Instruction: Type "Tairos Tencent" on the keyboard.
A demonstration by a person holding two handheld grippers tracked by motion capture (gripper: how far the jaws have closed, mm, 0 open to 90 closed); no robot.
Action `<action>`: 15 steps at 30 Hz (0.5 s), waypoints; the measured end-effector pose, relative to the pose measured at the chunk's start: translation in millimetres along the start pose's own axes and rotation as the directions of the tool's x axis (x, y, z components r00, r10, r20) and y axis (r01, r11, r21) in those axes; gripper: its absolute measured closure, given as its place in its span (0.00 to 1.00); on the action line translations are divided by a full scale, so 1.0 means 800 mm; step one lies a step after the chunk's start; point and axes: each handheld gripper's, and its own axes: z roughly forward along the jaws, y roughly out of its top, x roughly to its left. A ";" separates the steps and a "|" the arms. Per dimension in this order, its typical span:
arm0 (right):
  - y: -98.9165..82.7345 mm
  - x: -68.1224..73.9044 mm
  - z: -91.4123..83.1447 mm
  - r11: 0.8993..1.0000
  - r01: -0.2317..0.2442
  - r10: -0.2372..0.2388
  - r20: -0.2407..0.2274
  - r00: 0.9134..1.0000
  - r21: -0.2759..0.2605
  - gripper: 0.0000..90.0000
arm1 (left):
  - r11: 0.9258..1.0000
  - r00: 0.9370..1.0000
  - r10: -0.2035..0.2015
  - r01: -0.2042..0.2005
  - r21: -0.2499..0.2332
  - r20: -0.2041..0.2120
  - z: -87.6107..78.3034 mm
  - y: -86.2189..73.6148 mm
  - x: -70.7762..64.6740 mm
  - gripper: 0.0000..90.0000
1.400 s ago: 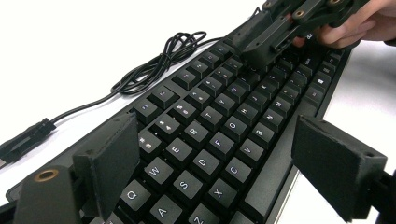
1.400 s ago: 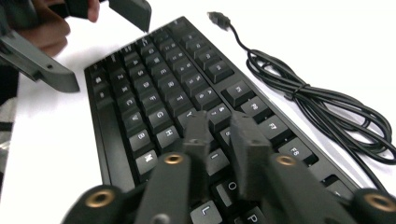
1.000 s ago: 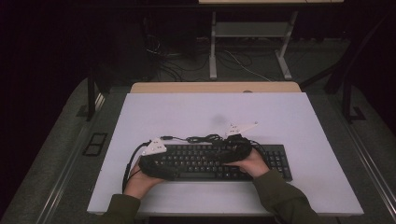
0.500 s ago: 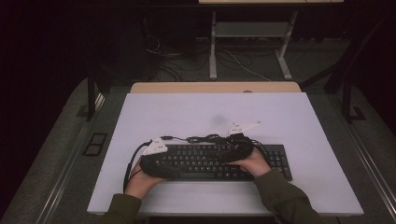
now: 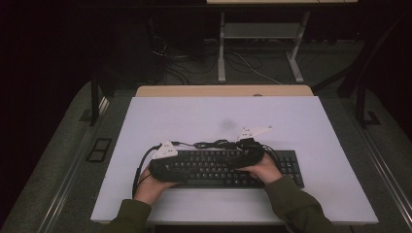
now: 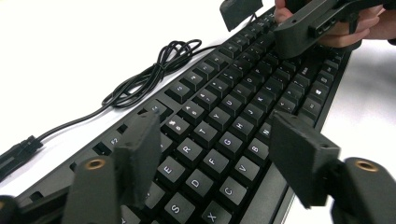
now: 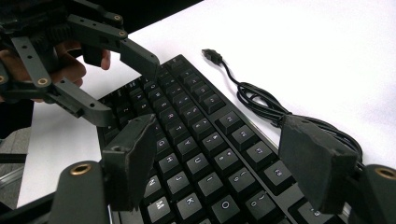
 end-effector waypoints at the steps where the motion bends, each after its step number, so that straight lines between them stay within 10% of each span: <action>1: 0.000 0.000 0.000 1.000 -0.001 0.001 0.000 1.000 0.001 0.30 | 1.000 1.000 -0.001 0.001 0.000 0.002 0.000 0.001 0.000 0.43; 15: 0.000 0.001 0.000 1.000 -0.001 0.001 0.001 1.000 -0.001 0.30 | 1.000 1.000 0.000 0.000 0.010 0.013 0.007 0.008 0.005 0.79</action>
